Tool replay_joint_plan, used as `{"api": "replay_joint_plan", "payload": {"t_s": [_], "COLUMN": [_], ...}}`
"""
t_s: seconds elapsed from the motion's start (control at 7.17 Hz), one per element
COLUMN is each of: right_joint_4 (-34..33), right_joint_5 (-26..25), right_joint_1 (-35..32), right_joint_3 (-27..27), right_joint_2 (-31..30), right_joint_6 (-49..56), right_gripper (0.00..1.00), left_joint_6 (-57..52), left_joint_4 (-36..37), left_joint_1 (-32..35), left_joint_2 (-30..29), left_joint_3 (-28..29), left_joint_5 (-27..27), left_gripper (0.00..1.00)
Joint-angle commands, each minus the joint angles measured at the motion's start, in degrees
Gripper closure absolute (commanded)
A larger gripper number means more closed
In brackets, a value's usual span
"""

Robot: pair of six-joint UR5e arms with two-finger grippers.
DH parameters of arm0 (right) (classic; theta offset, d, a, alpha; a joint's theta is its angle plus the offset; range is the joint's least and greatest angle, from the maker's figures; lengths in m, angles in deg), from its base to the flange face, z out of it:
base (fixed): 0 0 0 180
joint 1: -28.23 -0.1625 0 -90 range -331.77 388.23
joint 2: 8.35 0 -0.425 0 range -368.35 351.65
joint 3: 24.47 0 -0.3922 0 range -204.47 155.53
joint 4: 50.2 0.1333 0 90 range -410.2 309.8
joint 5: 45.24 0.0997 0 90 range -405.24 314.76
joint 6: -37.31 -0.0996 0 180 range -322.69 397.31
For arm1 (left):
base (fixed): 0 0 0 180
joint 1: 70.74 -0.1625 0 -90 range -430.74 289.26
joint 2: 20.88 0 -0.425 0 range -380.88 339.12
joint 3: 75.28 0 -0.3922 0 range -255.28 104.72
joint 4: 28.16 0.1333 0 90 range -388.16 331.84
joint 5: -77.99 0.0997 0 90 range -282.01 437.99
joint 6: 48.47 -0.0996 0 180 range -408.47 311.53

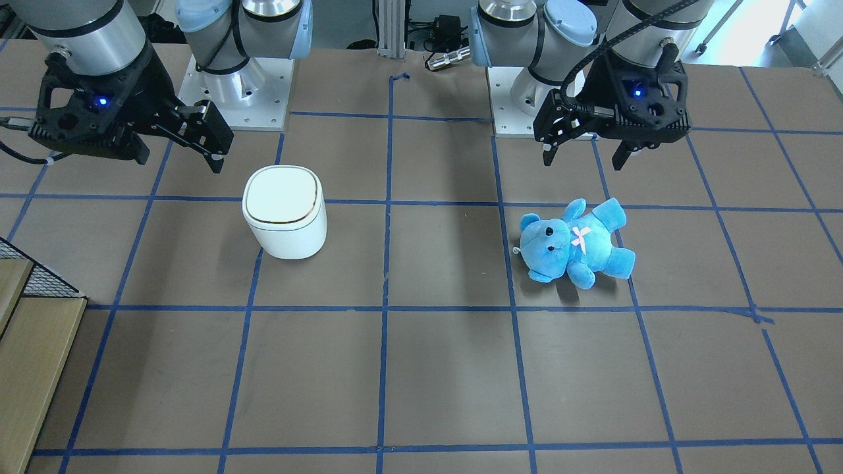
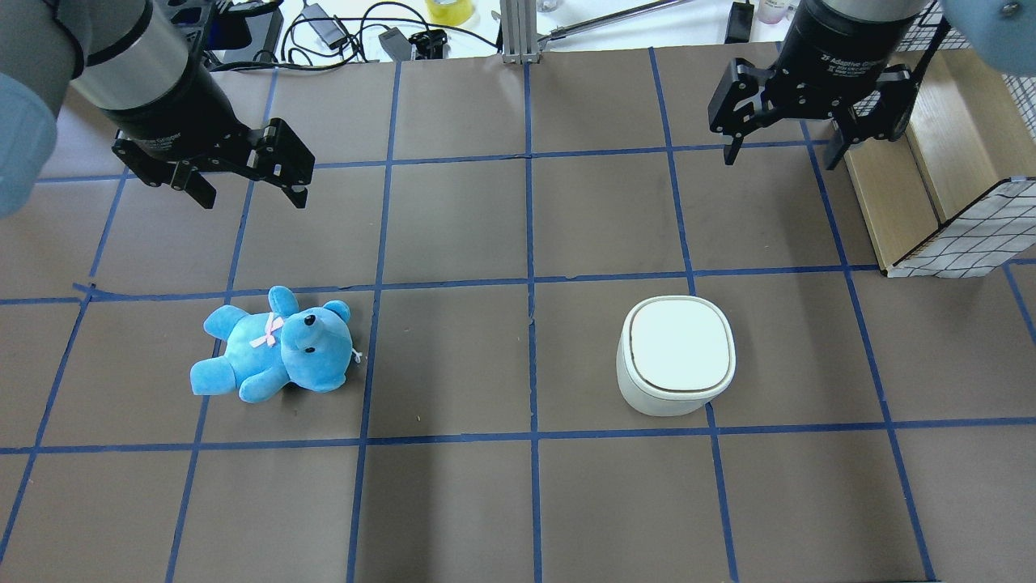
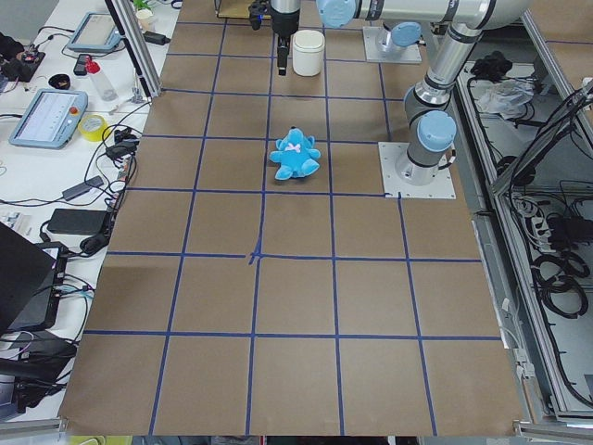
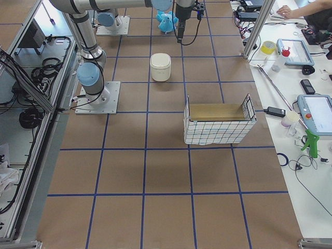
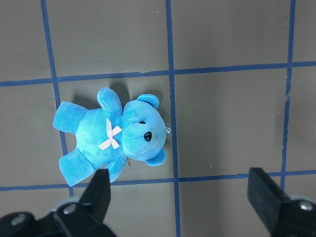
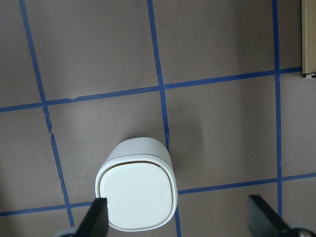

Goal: Open trash can with right arm
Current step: 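Lower the right gripper down onto the white trash can lid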

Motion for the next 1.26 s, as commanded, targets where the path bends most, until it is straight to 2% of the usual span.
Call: {"api": "replay_joint_plan", "payload": {"t_s": [0.0, 0.28, 0.7, 1.12], "right_joint_4": [0.09, 0.7, 0.7, -7.35], "right_joint_5": [0.26, 0.18, 0.09, 0.0], "right_joint_1": [-1.13, -8.58, -8.53, -8.35], "right_joint_3": [0.09, 2.97, 11.75, 18.79], "right_joint_2": [-0.09, 0.61, 0.27, 0.44], "right_joint_6": [-2.06, -9.44, -8.5, -8.23], "right_gripper": [0.22, 1.0, 1.0, 1.0], "left_joint_6": [0.0, 0.0, 0.0, 0.0], "left_joint_4": [0.0, 0.0, 0.0, 0.0], "left_joint_1": [0.0, 0.0, 0.0, 0.0], "left_joint_2": [0.0, 0.0, 0.0, 0.0], "left_joint_3": [0.0, 0.0, 0.0, 0.0], "left_joint_5": [-0.02, -0.02, 0.07, -0.02], "left_gripper": [0.0, 0.0, 0.0, 0.0]}}
